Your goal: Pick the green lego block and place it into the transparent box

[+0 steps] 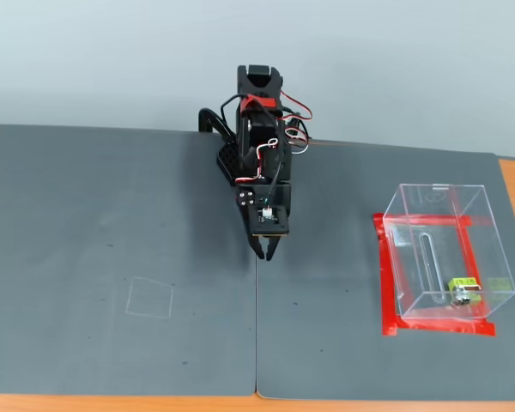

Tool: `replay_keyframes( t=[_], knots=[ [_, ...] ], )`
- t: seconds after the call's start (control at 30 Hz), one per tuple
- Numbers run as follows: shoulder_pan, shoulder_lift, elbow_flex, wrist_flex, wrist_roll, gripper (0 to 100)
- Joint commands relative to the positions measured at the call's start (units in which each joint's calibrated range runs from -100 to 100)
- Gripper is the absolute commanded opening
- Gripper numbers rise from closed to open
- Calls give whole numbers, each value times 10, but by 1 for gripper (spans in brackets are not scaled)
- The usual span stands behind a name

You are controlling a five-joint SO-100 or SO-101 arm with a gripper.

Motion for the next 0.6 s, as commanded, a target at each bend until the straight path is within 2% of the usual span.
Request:
replay_keyframes(
  t=[0.0, 0.57],
  knots=[
    [-3, -8, 4, 9, -1, 2],
    [2, -7, 4, 9, -13, 2]
  ],
)
